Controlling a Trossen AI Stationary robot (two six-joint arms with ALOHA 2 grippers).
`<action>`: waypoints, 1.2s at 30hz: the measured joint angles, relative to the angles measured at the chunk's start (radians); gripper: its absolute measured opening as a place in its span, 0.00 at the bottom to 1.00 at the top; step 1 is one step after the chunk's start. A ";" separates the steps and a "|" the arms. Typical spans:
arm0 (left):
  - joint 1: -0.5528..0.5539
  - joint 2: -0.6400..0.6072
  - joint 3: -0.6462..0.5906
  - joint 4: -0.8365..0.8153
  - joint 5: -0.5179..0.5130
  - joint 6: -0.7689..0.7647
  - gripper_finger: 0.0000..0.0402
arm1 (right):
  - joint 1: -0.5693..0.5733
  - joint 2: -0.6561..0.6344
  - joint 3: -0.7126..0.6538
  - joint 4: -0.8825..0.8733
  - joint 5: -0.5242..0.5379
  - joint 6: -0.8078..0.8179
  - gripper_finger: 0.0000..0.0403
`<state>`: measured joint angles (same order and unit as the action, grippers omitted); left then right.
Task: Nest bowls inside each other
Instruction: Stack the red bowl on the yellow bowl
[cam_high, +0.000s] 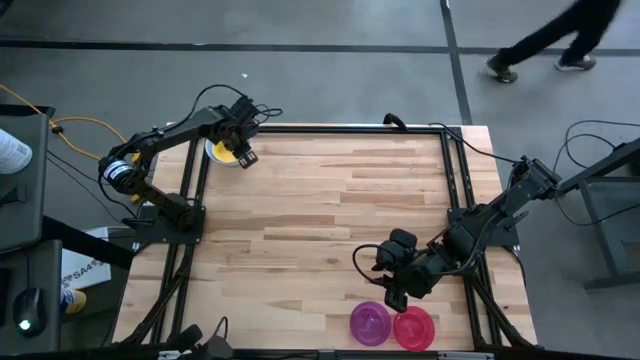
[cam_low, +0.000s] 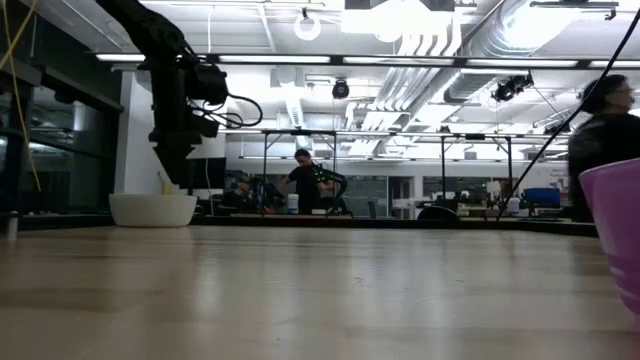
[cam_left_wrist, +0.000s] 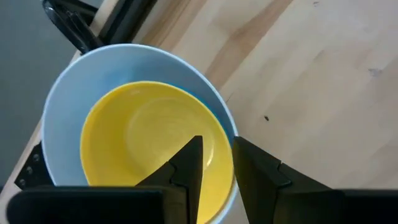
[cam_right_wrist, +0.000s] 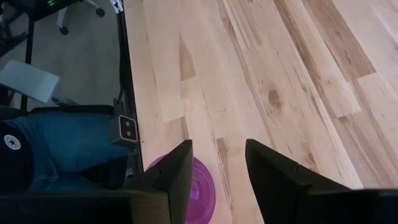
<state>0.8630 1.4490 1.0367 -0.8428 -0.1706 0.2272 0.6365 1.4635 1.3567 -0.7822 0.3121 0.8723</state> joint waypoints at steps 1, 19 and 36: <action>-0.013 0.000 0.000 -0.004 0.001 -0.002 0.22 | 0.000 0.000 0.000 0.000 0.001 -0.003 0.35; -0.797 -0.160 0.000 0.130 0.118 -0.127 0.21 | -0.049 0.062 0.000 -0.261 -0.118 0.242 0.35; -1.116 -0.158 0.000 0.271 -0.024 -0.359 0.21 | 0.213 0.161 -0.009 -0.316 -0.229 0.359 0.35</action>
<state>-0.2529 1.2915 1.0367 -0.5718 -0.1948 -0.1320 0.8499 1.6250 1.3477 -1.0987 0.0835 1.2316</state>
